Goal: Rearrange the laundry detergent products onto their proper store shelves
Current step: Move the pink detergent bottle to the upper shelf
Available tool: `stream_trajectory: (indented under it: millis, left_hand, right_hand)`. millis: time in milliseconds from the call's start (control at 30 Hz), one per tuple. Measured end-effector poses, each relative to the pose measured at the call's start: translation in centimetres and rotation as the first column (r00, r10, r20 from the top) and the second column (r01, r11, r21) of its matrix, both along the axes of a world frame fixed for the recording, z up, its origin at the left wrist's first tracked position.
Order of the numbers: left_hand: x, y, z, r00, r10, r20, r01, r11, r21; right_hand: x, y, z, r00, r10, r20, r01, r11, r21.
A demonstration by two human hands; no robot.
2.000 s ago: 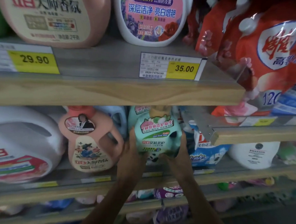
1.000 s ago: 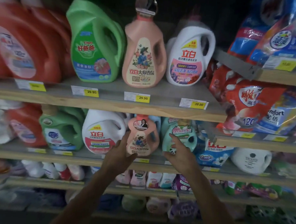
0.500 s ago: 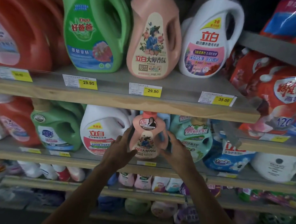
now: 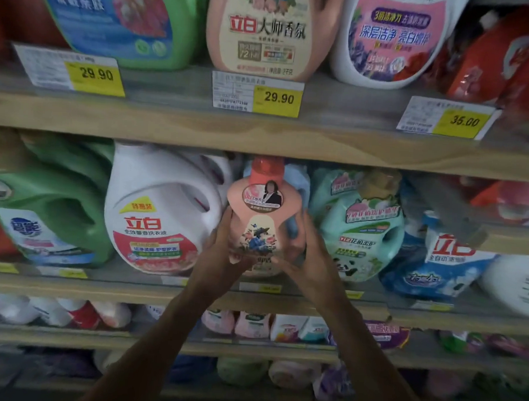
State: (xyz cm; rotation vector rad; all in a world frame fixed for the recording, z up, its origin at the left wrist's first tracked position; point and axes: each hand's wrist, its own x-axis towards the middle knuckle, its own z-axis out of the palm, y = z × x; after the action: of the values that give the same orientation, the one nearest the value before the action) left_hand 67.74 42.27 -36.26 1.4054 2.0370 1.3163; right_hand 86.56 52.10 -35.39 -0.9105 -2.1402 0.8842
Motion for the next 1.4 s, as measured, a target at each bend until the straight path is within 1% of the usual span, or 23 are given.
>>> stream_trajectory:
  millis: [67,133,167,267,367,500,600,667,800,933,967,1000,1067,1133,1200,1233,1333,1400]
  left_hand:
    - [-0.2,0.8,-0.3,0.997,-0.021,0.076,0.019,0.999,0.036]
    - [-0.5,1.6,-0.8,0.988,-0.043,0.149,0.039,0.999,0.032]
    - [-0.6,1.9,-1.0,0.985,-0.05,0.163,0.046,0.999,0.027]
    - [-0.9,2.6,-1.4,0.984,-0.059,0.17,0.055,0.998,0.028]
    - [-1.5,3.0,-1.8,0.984,-0.076,0.162,0.071,0.997,0.034]
    - [-2.2,3.3,-2.7,0.981,-0.114,0.154,0.11,0.993,0.039]
    - [-2.5,3.3,-3.2,0.983,-0.124,0.139,0.117,0.992,0.053]
    - [-2.4,3.3,-3.3,0.983,-0.115,0.144,0.107,0.992,0.064]
    - [-1.8,3.2,-3.2,0.985,-0.064,0.158,0.052,0.996,0.079]
    - [-1.8,3.2,-1.6,0.975,-0.094,0.202,0.08,0.994,0.076]
    - [-1.8,3.1,-1.1,0.971,-0.109,0.215,0.097,0.993,0.065]
    - [-1.9,3.0,-0.3,0.97,-0.114,0.217,0.107,0.993,0.044]
    - [-1.8,2.4,1.4,0.977,-0.091,0.191,0.094,0.996,-0.004]
    - [-1.7,1.6,3.0,0.986,-0.084,0.145,0.09,0.995,-0.037]
    - [-1.4,0.7,4.4,0.99,-0.097,0.104,0.104,0.992,-0.067]
    - [-1.2,0.2,5.0,0.99,-0.109,0.089,0.116,0.99,-0.074]
    - [0.0,-1.7,6.7,0.979,-0.178,0.095,0.186,0.979,-0.084]
    - [1.2,-3.3,7.7,0.974,-0.199,0.111,0.209,0.974,-0.09]
  right_hand:
    - [-0.2,0.5,-0.9,1.0,0.008,-0.008,-0.008,1.0,0.009]
    - [-0.4,1.1,-1.7,1.0,0.015,-0.024,-0.014,1.0,0.015]
    - [-0.5,1.3,-2.1,0.999,0.019,-0.035,-0.019,1.0,0.014]
    - [-0.7,2.1,-2.5,0.997,0.04,-0.067,-0.042,0.999,-0.016]
    - [-1.0,2.8,-2.8,0.997,0.043,-0.06,-0.045,0.998,-0.035]
    - [-2.0,3.7,-4.0,0.999,-0.012,-0.048,0.009,0.998,-0.061]
    - [-2.7,4.3,-5.2,0.993,-0.05,-0.11,0.036,0.991,-0.128]
    - [-2.8,4.4,-5.6,0.986,-0.046,-0.163,0.021,0.988,-0.154]
    - [-2.4,4.6,-5.6,0.981,-0.027,-0.191,0.008,0.995,-0.099]
    - [-2.0,4.5,-3.4,0.983,-0.009,-0.182,-0.01,0.995,-0.103]
    - [-1.9,4.3,-2.6,0.982,0.011,-0.19,-0.028,0.996,-0.087]
    - [-1.7,4.1,-1.8,0.987,0.029,-0.157,-0.033,0.999,-0.019]
    - [-1.1,3.6,-0.4,0.986,0.056,-0.156,-0.056,0.998,0.006]
    - [-0.6,2.9,1.0,0.989,0.012,-0.145,-0.021,0.998,-0.057]
    - [-0.2,1.8,2.1,0.987,-0.039,-0.158,0.008,0.981,-0.192]
    - [0.1,1.1,2.6,0.988,-0.046,-0.151,0.01,0.974,-0.227]
    - [1.3,-1.1,3.6,0.989,-0.026,-0.148,-0.015,0.963,-0.268]
    - [2.3,-2.9,4.3,0.99,-0.047,-0.129,0.004,0.949,-0.315]
